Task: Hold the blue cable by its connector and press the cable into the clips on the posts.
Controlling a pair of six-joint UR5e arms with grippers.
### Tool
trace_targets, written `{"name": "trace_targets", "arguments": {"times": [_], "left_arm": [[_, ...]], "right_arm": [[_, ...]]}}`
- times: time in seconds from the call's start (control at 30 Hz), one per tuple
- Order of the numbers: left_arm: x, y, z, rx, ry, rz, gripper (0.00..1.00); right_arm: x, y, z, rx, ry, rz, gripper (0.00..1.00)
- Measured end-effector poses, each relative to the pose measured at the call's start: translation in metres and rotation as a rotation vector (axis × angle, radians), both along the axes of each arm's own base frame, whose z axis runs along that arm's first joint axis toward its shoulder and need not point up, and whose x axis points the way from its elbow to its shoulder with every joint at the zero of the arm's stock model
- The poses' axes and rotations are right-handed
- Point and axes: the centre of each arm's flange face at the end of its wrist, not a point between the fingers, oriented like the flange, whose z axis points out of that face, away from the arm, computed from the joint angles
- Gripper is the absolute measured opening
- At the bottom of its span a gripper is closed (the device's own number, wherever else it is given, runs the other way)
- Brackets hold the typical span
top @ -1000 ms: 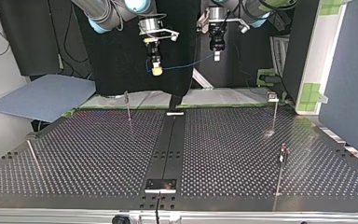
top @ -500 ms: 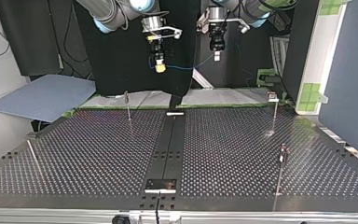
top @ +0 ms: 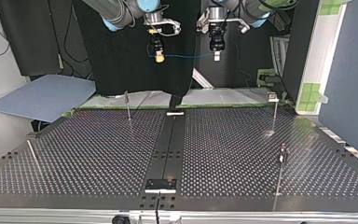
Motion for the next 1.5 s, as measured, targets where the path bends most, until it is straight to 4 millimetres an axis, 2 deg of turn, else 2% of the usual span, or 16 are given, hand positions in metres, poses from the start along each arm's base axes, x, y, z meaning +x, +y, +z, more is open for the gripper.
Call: {"name": "trace_targets", "arguments": {"times": [0.27, 0.5, 0.63, 0.8, 1.1, 1.33, 1.5], "left_arm": [[-0.003, 0.006, 0.002, 0.02, 0.013, -0.003, 0.0], [-0.018, 0.012, 0.011, 0.029, 0.045, -0.033, 0.0], [-0.019, 0.015, 0.018, 0.005, 0.049, -0.024, 0.0], [-0.019, 0.017, 0.03, -0.036, 0.049, -0.007, 0.0], [-0.019, 0.025, 0.051, -0.085, 0.045, 0.04, 0.0], [-0.02, 0.033, 0.067, -0.087, 0.04, 0.089, 0.02], [-0.02, 0.035, 0.079, -0.101, 0.035, 0.1, 0.02]], "right_arm": [[-0.002, 0.003, 0.001, 0.009, 0.001, -0.007, 0.0], [0.0, 0.024, 0.02, 0.037, -0.026, -0.014, 0.0], [-0.01, 0.034, 0.029, 0.079, -0.038, 0.002, 0.0], [-0.014, 0.035, 0.043, 0.108, -0.051, 0.024, 0.0], [0.009, 0.02, 0.091, 0.065, -0.086, 0.057, 0.0], [0.026, 0.007, 0.137, 0.036, -0.144, 0.076, 0.0], [0.032, 0.003, 0.166, 0.023, -0.173, 0.088, 0.0]]}}
